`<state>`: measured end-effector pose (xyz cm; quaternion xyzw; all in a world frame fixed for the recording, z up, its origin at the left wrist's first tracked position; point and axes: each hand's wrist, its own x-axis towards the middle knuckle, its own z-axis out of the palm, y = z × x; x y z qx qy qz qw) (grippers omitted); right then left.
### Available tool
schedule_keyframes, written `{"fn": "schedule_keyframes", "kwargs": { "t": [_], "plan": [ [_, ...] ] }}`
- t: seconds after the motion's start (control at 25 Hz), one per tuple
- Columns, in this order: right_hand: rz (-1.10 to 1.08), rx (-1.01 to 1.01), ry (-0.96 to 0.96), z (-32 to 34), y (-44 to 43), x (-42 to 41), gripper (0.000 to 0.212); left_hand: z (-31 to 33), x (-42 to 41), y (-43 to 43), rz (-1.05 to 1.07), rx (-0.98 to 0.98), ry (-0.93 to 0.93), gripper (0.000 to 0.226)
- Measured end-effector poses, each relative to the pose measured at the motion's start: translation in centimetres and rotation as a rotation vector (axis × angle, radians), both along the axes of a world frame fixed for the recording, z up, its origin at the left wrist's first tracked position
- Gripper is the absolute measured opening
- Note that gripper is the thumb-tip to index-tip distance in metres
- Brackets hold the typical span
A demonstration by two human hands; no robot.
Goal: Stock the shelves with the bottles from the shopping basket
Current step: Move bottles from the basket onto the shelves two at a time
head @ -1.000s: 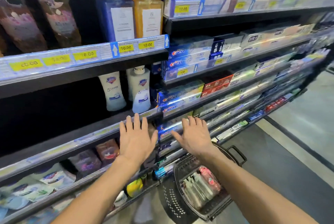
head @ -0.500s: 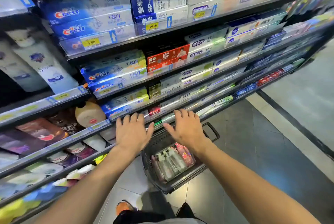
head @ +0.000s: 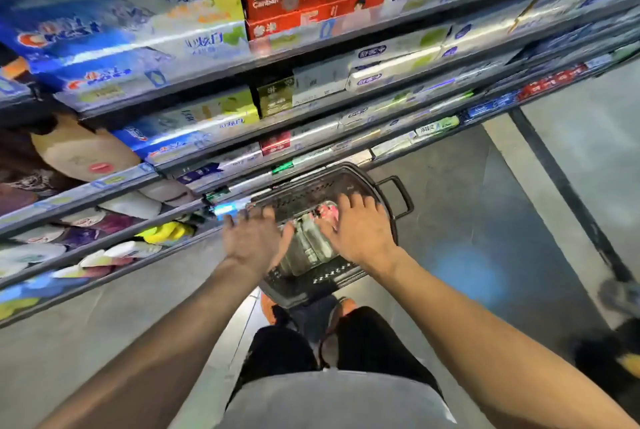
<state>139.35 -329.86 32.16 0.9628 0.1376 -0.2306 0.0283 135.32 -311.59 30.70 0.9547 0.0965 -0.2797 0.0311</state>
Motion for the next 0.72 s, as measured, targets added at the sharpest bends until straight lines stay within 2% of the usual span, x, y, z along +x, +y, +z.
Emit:
{"fn": "schedule_keyframes", "kwargs": {
  "t": [0.28, 0.48, 0.6, 0.72],
  "plan": [
    [0.021, 0.033, 0.176, -14.2, -2.8, 3.2, 0.074, -14.3, 1.2, -4.2, 0.280, -0.086, 0.100, 0.073],
    [-0.074, 0.042, 0.292, -27.2, -4.9, 4.5, 0.092, -28.0, 1.3, -6.7, 0.596, -0.161, 0.141, 0.086],
    [-0.066, 0.039, 0.257, -35.5, -5.6, 4.4, 0.108, -36.7, 0.9, -7.2, 0.846, -0.253, 0.229, 0.099],
    [-0.092, 0.036, 0.417, -42.5, -5.0, 5.1, 0.091, -45.3, 0.6, -7.4, 0.977, -0.288, 0.272, 0.109]
  ]
}}
